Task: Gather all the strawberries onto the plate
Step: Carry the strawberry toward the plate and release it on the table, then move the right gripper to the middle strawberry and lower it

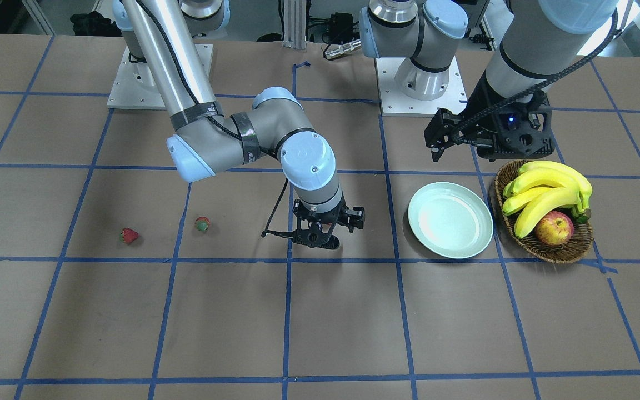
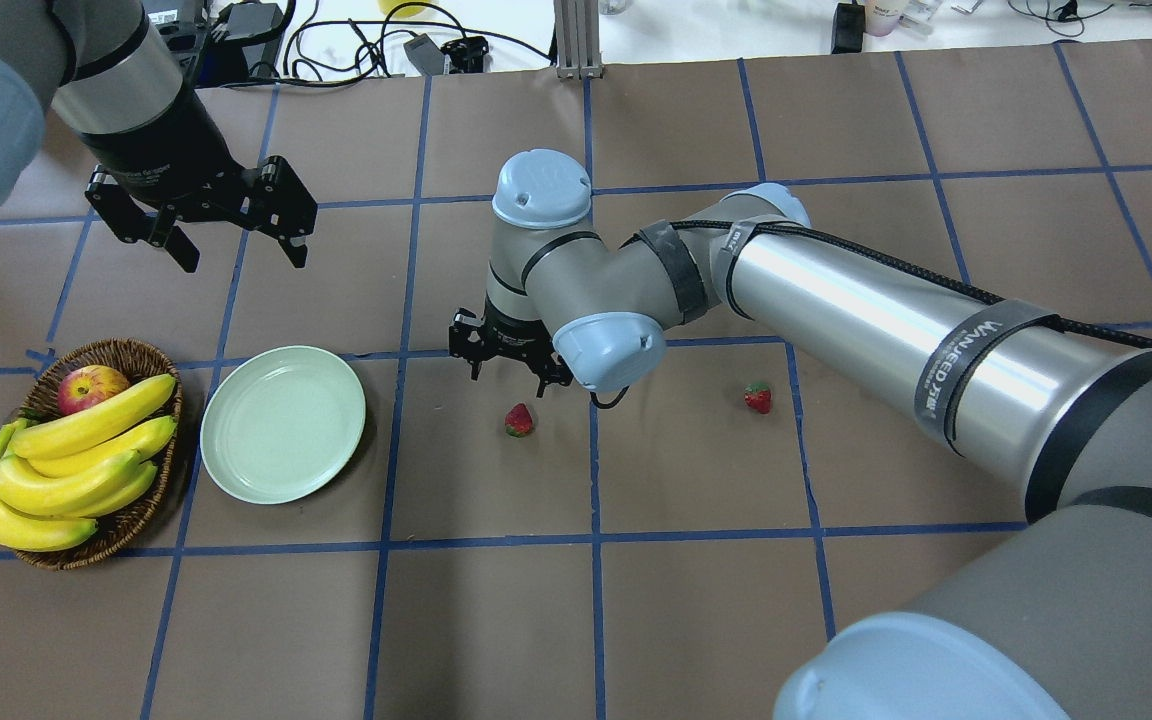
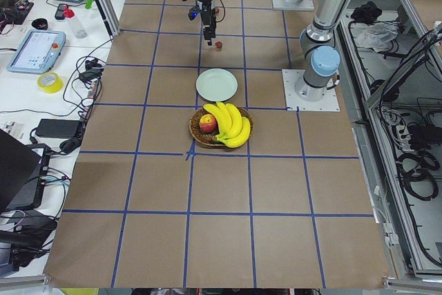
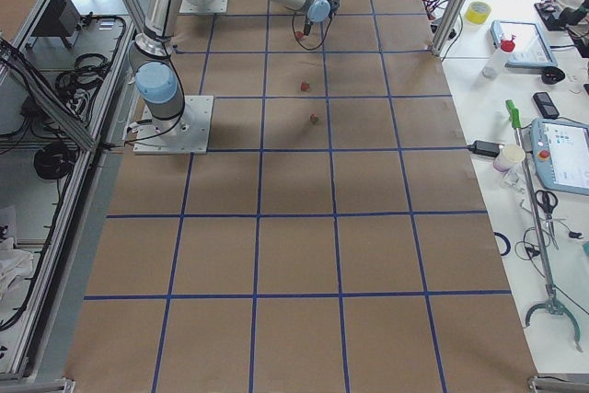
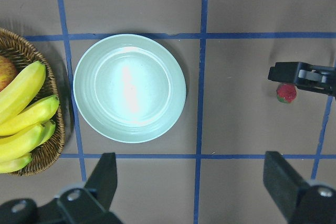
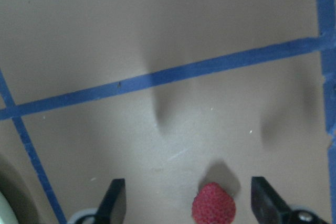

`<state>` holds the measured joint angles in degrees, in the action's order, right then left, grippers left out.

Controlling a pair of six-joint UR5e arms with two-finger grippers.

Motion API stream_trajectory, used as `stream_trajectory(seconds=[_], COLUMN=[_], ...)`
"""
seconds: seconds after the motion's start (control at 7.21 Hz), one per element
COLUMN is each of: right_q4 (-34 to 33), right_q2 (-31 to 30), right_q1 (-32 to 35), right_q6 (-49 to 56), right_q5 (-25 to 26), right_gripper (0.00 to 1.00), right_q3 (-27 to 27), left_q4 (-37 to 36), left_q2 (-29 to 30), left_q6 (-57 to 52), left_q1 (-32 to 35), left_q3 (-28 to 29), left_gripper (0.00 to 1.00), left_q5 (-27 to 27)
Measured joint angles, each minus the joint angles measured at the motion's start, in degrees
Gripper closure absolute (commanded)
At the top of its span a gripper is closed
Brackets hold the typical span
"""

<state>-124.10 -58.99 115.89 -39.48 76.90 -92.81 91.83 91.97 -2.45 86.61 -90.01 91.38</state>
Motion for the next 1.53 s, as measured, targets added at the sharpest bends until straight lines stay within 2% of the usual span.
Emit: stream_trajectory(seconds=[0.42, 0.69, 0.97, 1.11, 1.39, 1.53], right_q4=[6.85, 7.86, 2.17, -1.94, -5.21, -5.52], right_q2=[-6.25, -11.0, -13.82, -13.89, -13.2, -12.7], right_q1=[-7.75, -14.48, -20.39, -21.36, -21.72, -21.7], right_q6=[10.3, 20.61, 28.84, 30.11, 30.75, 30.76], right_q5=[5.61, 10.45, 12.33, 12.49, 12.43, 12.34], right_gripper=[0.04, 0.08, 0.12, 0.19, 0.34, 0.54], right_q3=[-1.86, -8.74, -17.56, -20.68, -23.2, -23.56], left_q4=[-0.06, -0.07, -0.07, -0.28, -0.94, -1.24], left_q2=[0.08, -0.03, 0.01, 0.03, 0.1, 0.11], left_q6=[-0.25, -0.38, 0.16, 0.18, 0.18, 0.09], left_q1=[0.1, 0.13, 0.25, 0.22, 0.09, 0.07], left_q3=[-0.04, -0.02, 0.03, 0.07, 0.09, 0.09], left_gripper=[0.0, 0.0, 0.0, 0.0, 0.0, 0.0], left_q5=[-0.06, -0.06, -0.13, -0.1, -0.03, 0.17])
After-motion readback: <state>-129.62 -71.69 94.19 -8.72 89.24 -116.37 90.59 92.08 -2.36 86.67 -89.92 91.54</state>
